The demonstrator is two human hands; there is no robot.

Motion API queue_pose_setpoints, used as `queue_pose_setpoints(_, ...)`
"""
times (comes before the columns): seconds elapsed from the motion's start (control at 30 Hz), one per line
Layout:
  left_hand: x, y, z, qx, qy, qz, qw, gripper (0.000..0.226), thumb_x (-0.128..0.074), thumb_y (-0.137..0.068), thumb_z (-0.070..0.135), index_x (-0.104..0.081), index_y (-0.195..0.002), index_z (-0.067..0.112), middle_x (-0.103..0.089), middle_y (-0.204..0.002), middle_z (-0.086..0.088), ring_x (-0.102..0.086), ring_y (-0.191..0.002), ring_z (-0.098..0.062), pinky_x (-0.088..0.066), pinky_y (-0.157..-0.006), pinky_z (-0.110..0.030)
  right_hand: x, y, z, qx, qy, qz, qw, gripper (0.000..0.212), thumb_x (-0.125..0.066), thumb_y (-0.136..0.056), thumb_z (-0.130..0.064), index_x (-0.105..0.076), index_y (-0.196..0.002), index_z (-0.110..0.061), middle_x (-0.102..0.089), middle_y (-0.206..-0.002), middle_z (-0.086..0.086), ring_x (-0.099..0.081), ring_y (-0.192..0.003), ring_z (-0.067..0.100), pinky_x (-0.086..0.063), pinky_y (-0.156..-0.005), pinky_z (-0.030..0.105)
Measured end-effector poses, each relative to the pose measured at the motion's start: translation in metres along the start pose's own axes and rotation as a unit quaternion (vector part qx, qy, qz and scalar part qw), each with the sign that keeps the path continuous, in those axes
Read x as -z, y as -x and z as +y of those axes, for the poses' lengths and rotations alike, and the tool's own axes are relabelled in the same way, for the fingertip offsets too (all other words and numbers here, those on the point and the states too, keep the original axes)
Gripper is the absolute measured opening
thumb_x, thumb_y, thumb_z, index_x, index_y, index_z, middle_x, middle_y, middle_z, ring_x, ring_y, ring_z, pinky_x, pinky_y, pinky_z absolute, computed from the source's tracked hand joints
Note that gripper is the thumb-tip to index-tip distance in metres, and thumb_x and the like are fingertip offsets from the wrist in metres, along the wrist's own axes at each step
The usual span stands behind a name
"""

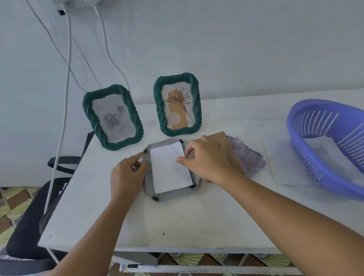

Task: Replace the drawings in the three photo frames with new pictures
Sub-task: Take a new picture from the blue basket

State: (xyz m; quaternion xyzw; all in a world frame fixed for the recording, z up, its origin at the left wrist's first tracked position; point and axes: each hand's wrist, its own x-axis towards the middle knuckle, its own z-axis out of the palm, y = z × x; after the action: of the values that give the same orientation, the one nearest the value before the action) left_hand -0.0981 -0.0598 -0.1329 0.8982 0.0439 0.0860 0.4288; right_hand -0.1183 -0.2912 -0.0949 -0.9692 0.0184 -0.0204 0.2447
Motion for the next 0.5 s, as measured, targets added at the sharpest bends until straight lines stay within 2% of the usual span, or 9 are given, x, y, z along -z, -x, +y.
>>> queue_pose_setpoints(0.2,0.0,0.0,0.0,-0.005,0.001,-0.001,1.0,0.031,-0.065,-0.095,0.031,-0.071,-0.125,0.033,-0.068,-0.084,0.005,-0.059,-0.078,-0.014,-0.046,-0.071,-0.027,-0.014,-0.003,-0.006,-0.021,0.034,-0.001,0.999,0.043,-0.067,-0.08,-0.068,-0.062,-0.103,-0.032,-0.055,-0.113,-0.008,-0.054,-0.108,0.016,-0.031,-0.103,0.043)
queue_pose_setpoints(0.33,-0.001,-0.002,-0.001,-0.002,-0.003,-0.001,1.0,0.031,-0.065,-0.095,0.031,-0.071,-0.125,0.033,-0.068,-0.086,0.006,-0.061,-0.081,-0.015,-0.047,-0.073,-0.028,-0.018,-0.003,-0.007,-0.031,0.008,0.011,0.999,0.04,-0.071,-0.078,-0.066,-0.06,-0.098,-0.033,-0.056,-0.108,-0.012,-0.053,-0.105,0.012,-0.028,-0.102,0.041)
queue_pose_setpoints(0.5,0.0,-0.002,-0.001,-0.002,-0.004,0.0,1.0,0.029,-0.065,-0.095,0.032,-0.072,-0.124,0.032,-0.069,-0.086,0.005,-0.061,-0.081,-0.015,-0.045,-0.069,-0.019,-0.021,-0.004,-0.005,-0.026,-0.02,0.019,0.999,0.029,-0.073,-0.082,-0.056,-0.06,-0.092,-0.032,-0.056,-0.096,-0.014,-0.05,-0.105,0.011,-0.027,-0.104,0.042)
